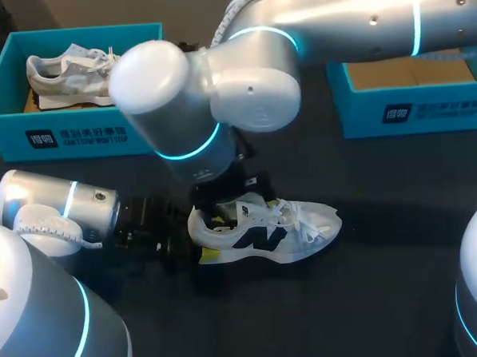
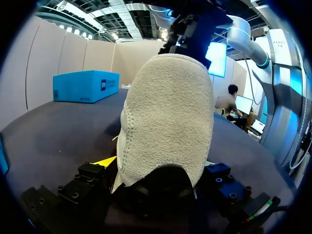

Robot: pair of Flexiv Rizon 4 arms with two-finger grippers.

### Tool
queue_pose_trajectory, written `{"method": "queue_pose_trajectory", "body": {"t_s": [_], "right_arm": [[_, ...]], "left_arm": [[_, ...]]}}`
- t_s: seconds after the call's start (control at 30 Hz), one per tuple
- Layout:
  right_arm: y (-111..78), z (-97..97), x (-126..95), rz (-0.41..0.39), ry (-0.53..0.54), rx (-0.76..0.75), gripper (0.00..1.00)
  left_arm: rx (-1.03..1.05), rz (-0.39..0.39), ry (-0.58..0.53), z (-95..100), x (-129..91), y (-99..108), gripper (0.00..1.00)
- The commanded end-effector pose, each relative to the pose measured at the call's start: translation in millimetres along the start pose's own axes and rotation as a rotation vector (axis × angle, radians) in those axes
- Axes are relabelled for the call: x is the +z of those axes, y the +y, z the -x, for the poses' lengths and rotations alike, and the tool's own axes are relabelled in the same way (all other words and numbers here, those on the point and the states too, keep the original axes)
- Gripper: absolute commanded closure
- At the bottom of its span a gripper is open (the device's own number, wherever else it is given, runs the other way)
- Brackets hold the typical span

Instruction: Take the shoe out of the shoebox, open the shoe tongue, remove and reinsert the insole, then place the shoe into the shoebox

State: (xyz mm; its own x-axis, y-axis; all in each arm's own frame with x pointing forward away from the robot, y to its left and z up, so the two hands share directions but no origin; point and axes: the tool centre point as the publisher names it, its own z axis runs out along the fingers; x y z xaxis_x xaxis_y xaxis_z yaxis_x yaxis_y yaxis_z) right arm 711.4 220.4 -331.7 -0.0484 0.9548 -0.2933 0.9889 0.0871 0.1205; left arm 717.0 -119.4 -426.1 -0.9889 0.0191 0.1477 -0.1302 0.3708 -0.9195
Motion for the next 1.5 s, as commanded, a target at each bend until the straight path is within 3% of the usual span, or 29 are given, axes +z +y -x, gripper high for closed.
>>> {"method": "queue_pose_trajectory", "body": {"t_s": [0.03,0.5,1.1,1.2,1.3,1.5], "right_arm": [[-5.4,-13.9,4,-0.006,-0.196,0.125,0.00],[-5.2,-0.5,18,-0.063,-0.307,0.177,0.00],[-5.7,26.3,10,-0.069,-0.301,0.228,0.00],[-4.9,28.5,7,-0.073,-0.296,0.233,0.23],[-4.7,30.9,3,-0.072,-0.293,0.244,0.54],[-5.4,36.4,0,-0.069,-0.293,0.255,0.65]], "left_arm": [[-0.001,0.002,0.000,2.0,2,1,1.00],[-0.001,0.002,0.000,2.0,2,1,1.00],[-0.001,0.002,0.000,2.0,2,1,1.00],[-0.001,0.002,0.000,2.0,2,1,1.00],[-0.001,0.002,0.000,2.0,2,1,1.00],[-0.001,0.002,0.000,2.0,2,1,1.00]]}}
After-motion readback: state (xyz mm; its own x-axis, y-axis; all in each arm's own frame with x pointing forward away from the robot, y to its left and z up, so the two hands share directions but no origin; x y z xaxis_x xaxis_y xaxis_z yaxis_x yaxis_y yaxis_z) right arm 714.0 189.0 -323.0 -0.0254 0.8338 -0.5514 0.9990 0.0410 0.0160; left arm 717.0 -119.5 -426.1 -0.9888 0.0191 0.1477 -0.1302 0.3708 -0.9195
